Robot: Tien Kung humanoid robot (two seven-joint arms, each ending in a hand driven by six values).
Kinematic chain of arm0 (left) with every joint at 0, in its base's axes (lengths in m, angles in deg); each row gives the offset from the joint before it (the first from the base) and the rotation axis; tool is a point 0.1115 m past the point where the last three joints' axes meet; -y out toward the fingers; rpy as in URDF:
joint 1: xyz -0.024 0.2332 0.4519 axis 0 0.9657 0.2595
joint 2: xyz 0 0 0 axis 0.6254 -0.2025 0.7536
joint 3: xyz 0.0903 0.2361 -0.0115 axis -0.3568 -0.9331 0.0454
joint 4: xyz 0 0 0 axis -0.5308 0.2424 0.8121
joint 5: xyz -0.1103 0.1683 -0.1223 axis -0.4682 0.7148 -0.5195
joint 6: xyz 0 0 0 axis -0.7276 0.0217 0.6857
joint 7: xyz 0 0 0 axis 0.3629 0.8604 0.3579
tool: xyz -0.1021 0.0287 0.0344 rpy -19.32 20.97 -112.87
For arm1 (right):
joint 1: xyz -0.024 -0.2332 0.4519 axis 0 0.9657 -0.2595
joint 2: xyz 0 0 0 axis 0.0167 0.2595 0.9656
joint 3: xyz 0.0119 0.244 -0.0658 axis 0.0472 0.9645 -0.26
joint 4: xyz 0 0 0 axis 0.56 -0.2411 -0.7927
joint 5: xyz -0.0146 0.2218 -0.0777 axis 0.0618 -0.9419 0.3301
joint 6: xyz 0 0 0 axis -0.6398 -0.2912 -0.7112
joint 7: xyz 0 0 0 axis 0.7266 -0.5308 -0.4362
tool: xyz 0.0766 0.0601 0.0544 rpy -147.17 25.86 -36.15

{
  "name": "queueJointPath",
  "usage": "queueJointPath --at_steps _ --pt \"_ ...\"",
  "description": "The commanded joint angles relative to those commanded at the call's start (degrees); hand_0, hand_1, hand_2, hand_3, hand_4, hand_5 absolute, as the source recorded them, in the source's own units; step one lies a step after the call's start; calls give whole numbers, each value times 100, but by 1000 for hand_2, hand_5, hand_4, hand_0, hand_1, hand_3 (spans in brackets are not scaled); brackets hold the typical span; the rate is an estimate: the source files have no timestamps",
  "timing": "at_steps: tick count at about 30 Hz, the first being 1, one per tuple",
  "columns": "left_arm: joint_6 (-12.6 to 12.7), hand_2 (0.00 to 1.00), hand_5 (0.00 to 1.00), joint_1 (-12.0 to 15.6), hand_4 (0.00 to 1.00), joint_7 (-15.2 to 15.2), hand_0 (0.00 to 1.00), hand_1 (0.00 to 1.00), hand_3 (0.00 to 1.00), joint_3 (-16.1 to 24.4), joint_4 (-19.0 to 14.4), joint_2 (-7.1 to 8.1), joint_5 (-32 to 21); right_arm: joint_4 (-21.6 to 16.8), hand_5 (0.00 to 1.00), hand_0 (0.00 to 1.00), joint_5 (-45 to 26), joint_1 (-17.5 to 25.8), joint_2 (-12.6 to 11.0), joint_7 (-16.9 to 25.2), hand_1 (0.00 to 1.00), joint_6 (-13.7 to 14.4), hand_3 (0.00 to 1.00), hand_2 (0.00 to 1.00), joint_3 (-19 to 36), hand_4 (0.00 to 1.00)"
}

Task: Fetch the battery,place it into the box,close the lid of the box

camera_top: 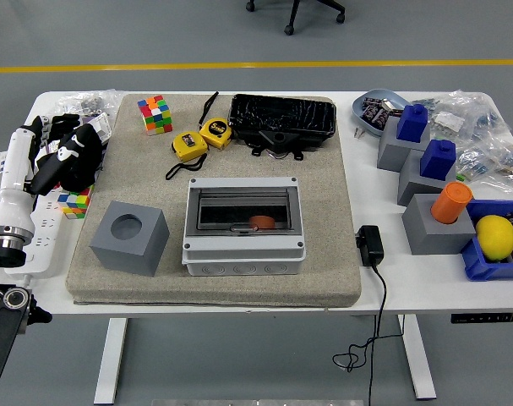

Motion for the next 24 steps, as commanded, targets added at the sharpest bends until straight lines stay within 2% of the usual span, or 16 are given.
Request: queueJointPath --at_steps 13,21,24 --pt "-29 687 767 25 998 -29 741 727 658 -52 7 30 10 0 998 818 -5 27 22 -2 793 -7 776 766 23 998" --pt "40 695 764 24 998 -23 742 730 660 -71 14 36 12 5 998 818 -26 33 11 8 793 -7 776 766 -4 998" --pt "11 722 763 11 998 -88 713 740 665 -70 -5 50 33 3 998 816 -14 33 7 8 793 -1 775 766 3 998"
